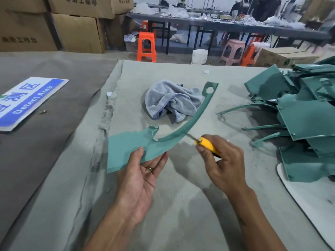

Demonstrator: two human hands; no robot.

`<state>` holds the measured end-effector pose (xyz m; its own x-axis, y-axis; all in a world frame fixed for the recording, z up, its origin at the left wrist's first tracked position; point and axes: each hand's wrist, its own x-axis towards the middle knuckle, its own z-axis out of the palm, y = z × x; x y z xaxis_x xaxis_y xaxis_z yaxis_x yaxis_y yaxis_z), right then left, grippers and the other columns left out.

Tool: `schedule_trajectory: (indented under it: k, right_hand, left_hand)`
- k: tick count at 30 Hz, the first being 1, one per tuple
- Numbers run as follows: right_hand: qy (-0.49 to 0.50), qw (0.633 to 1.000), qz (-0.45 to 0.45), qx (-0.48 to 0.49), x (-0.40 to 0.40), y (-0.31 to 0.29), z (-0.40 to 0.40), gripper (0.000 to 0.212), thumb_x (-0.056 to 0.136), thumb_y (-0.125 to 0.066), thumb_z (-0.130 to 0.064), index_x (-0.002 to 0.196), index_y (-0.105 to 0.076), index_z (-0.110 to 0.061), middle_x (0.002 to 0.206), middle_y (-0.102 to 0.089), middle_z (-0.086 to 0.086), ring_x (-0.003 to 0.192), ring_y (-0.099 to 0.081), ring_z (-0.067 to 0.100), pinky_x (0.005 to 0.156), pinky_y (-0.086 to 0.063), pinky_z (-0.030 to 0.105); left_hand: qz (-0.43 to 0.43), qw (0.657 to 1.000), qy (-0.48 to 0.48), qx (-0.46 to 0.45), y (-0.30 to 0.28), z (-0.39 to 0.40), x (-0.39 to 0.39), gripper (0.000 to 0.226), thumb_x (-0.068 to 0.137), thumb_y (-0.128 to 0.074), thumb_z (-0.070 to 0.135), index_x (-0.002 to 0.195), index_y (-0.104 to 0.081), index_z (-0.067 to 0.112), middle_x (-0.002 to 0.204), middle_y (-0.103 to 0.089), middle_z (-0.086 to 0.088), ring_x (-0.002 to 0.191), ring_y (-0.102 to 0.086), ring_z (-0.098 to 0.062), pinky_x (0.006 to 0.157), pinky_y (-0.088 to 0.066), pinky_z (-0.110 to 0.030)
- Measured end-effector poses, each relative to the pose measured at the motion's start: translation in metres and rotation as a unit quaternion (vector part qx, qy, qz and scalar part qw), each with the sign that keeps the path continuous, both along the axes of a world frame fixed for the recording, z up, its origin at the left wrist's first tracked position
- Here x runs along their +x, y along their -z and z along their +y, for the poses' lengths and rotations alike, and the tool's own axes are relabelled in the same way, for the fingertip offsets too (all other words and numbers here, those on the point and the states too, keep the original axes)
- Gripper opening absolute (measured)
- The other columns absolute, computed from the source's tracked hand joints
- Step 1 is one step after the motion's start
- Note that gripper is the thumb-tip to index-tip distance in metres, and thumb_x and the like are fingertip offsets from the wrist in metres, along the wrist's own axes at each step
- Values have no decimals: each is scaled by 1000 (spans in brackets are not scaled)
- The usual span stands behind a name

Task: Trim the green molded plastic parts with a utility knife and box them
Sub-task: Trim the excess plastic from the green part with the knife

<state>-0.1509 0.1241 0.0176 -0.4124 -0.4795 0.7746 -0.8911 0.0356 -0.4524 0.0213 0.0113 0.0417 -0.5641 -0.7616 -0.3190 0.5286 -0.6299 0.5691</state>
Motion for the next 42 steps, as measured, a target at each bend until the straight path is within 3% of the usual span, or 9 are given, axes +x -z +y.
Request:
schedule_trajectory:
  k: [3, 7, 13, 19, 25, 30, 33, 37, 42]
  right_hand:
    - [95, 992, -58, -62, -10, -3, 5, 24, 104, -57, -32, 99, -69, -12, 69, -48, -19, 60, -46, 0, 58, -34, 12]
    - [39, 996, -33, -68, -19, -3, 19, 22, 101, -63, -24, 95, -70, -4, 74, -51, -21, 62, -49, -2, 61, -34, 12]
    - [-34, 991, -67, -112, -22, -3, 24, 13, 99, -63, -22, 89, -66, -15, 63, -54, 1, 53, -49, 20, 48, -38, 37]
    - [-28, 999, -5, -41, -17, -1, 16, 26, 100, -64, -32, 90, -72, -10, 75, -56, -23, 64, -52, -3, 61, -37, 13]
    - [140, 962, -167, -166, -29, 0, 18, 46, 108, -53, -46, 85, -58, -6, 63, -53, 14, 55, -50, 39, 50, -42, 55]
    - [-13, 992, -75, -101, -16, -4, 19, 30, 106, -59, -37, 81, -57, -21, 58, -45, 7, 50, -42, 25, 47, -34, 38]
    - [32, 975, -196, -95, -10, -1, 3, 40, 107, -57, -40, 79, -59, -12, 57, -51, 7, 50, -47, 27, 47, -39, 39]
    - [55, 885, -406, -221, -11, -3, 1, 34, 104, -56, -50, 83, -68, -26, 60, -54, -1, 51, -48, 18, 50, -39, 30]
    - [-85, 833, -504, -212, 1, -10, -5, 48, 71, -83, -69, 76, -69, -24, 62, -51, 4, 47, -43, 20, 44, -37, 25]
  left_hand:
    - [-26, 999, -22, -41, 3, 0, -1, 27, 103, -50, 10, 125, -63, 5, 116, -74, -19, 108, -73, -31, 92, -59, -47]
    - [-40, 996, -34, -74, 5, 1, 0, 28, 102, -51, 9, 127, -63, 13, 119, -74, -12, 104, -72, -28, 92, -59, -48]
    - [-34, 996, -46, -71, 4, -3, -1, 27, 103, -50, 10, 127, -63, 11, 120, -73, -15, 104, -73, -29, 90, -60, -48]
    - [-62, 994, -43, -85, 9, -3, 0, 25, 102, -52, 8, 123, -64, 8, 115, -74, -17, 100, -73, -31, 86, -61, -49]
    - [-83, 990, -33, -108, 14, -5, -1, 27, 102, -50, 6, 123, -65, 10, 111, -76, -13, 91, -74, -25, 80, -63, -46]
    - [-96, 986, -46, -127, 10, 2, -5, 26, 104, -50, 8, 124, -65, 15, 112, -77, -4, 99, -75, -23, 81, -63, -41]
    - [-95, 986, -49, -128, 10, 0, -4, 22, 105, -51, 10, 119, -67, 16, 111, -77, -5, 101, -74, -27, 83, -63, -43]
    - [-97, 985, -45, -132, 11, 1, -3, 22, 106, -52, 15, 123, -66, 16, 116, -76, -8, 104, -74, -27, 86, -62, -45]
    - [-98, 986, 0, -136, 9, 7, -5, 27, 101, -54, 34, 124, -65, 23, 123, -74, -1, 111, -72, -20, 99, -55, -54]
